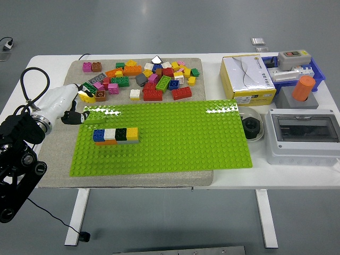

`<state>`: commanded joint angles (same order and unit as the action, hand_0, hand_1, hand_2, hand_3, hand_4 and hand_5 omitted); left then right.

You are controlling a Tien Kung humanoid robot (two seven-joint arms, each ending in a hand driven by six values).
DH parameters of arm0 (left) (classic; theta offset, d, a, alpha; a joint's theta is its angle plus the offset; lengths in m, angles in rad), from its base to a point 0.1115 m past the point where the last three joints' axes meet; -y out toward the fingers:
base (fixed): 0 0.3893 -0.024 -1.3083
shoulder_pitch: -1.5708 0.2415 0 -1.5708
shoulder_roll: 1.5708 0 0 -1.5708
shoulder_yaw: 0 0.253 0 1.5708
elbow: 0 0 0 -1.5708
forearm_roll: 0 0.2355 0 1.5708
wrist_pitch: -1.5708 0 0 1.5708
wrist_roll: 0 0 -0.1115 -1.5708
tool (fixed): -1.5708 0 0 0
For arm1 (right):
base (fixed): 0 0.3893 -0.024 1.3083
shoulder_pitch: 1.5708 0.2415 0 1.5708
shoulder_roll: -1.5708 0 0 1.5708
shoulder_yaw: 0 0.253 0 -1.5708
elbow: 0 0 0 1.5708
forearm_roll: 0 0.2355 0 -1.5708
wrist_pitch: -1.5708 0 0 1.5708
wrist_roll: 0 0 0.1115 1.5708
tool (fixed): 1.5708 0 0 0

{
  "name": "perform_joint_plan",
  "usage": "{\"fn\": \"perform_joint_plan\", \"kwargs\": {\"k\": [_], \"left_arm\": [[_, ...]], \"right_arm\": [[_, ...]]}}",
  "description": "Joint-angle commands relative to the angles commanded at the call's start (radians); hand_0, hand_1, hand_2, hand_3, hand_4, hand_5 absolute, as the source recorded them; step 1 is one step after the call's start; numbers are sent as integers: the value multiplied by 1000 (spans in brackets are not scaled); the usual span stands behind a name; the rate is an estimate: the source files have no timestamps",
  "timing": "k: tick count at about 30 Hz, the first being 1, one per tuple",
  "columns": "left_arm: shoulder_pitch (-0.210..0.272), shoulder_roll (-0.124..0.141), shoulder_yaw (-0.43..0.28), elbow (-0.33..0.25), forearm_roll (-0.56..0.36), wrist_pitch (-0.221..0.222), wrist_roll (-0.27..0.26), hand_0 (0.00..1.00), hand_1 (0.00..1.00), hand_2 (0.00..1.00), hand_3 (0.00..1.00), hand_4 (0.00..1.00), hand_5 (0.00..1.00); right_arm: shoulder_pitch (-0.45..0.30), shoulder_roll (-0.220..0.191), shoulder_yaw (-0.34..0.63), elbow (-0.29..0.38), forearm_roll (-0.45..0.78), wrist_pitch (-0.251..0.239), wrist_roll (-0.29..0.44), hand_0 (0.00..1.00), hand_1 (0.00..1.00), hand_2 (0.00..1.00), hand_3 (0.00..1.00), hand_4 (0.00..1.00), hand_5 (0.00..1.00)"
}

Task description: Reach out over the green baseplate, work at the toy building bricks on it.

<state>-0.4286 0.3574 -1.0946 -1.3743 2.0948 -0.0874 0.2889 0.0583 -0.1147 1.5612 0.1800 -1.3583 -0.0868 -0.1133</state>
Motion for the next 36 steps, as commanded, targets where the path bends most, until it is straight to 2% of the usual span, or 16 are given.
{"fn": "perform_joint_plan", "kwargs": {"k": [7,11,12,16,18,23,29,30,35,36], "left_arm": [[-10,-10,2,33,26,11,-22,155,2,103,668,695,2],[-35,-24,18,66,27,6,-30,155,2,103,668,695,2],[-51,-28,30,88,19,4,-40,156,2,104,670,720,2],[-113,-34,87,171,-14,-3,-87,156,2,104,670,720,2],[-150,-28,129,221,-39,-3,-124,156,2,104,676,753,2],[-213,-6,200,326,-70,19,-190,156,2,104,676,753,2],[-251,11,233,427,-70,52,-227,157,2,103,683,774,2],[-257,12,235,441,-69,59,-233,156,2,100,718,798,2],[-285,12,251,511,-80,75,-251,156,2,100,718,798,2],[-291,11,257,527,-89,74,-254,155,2,99,751,873,2]], "right_arm": [[6,0,-7,0,9,0,-2,633,409,580,700,689,920],[9,0,-13,0,17,-1,-1,633,409,580,700,689,920],[11,-1,-14,0,17,-2,-2,633,409,581,700,688,919],[18,-3,-17,0,14,-3,-3,633,409,581,700,688,919],[21,-3,-17,0,12,-3,-5,633,410,585,699,687,921],[26,-5,-22,0,15,-4,-5,633,410,585,699,687,921],[31,-6,-28,0,22,-5,-4,633,410,585,701,687,920],[31,-6,-29,0,22,-5,-4,633,411,585,702,687,916],[35,-7,-31,0,20,-5,-6,633,411,585,702,687,916],[35,-7,-31,0,20,-5,-6,633,411,583,702,686,916]]}}
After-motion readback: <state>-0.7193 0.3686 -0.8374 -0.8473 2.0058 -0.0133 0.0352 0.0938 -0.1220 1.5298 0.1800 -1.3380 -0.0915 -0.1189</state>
